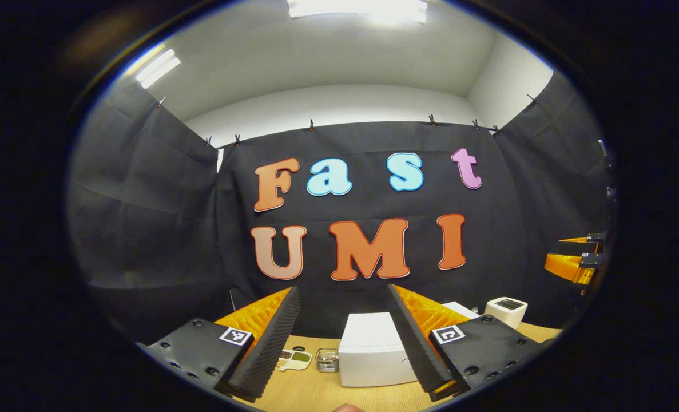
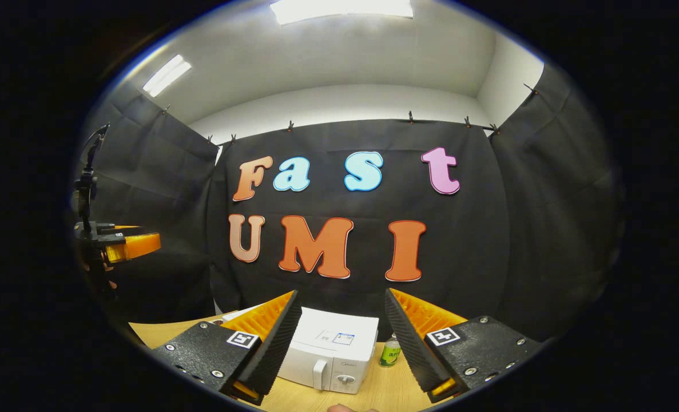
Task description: Open the microwave oven with the left hand, put the food in, and close the microwave oven.
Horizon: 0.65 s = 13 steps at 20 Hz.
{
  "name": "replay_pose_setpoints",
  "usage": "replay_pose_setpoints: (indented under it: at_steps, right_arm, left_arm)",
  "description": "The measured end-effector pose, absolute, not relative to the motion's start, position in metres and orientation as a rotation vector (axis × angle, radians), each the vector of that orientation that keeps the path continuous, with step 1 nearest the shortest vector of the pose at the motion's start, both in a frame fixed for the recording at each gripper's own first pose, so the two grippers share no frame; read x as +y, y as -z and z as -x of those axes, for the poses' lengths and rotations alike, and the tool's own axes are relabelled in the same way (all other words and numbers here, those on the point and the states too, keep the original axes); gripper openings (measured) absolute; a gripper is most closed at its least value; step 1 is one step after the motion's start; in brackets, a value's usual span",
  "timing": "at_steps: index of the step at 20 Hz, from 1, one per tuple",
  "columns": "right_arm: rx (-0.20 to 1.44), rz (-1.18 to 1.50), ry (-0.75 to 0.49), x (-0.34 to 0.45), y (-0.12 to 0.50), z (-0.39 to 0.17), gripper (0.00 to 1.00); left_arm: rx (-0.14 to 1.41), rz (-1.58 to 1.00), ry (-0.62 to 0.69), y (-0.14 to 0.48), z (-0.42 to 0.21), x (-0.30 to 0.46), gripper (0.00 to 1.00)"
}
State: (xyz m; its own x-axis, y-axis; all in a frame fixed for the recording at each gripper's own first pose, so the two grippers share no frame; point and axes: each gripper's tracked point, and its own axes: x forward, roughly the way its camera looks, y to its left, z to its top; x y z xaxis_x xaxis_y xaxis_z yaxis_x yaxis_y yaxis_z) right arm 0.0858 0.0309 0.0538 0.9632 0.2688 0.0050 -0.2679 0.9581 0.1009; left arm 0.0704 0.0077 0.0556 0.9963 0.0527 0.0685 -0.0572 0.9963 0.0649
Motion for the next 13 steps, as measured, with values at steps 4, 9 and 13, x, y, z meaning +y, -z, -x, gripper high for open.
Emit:
replay_pose_setpoints:
  at_steps: [4, 9, 13]
  right_arm:
    - [-0.005, -0.094, -0.278, 0.038, -0.055, -0.083, 0.92]
    - [-0.020, -0.070, -0.316, 0.054, -0.053, -0.076, 0.93]
    - [-0.023, -0.069, -0.326, 0.058, -0.053, -0.074, 0.96]
  left_arm:
    - [-0.063, -0.069, -0.049, -0.050, -0.070, 0.004, 0.95]
    - [-0.060, -0.068, -0.049, -0.041, -0.067, 0.005, 0.96]
    - [-0.050, -0.060, -0.059, -0.035, -0.067, 0.009, 0.95]
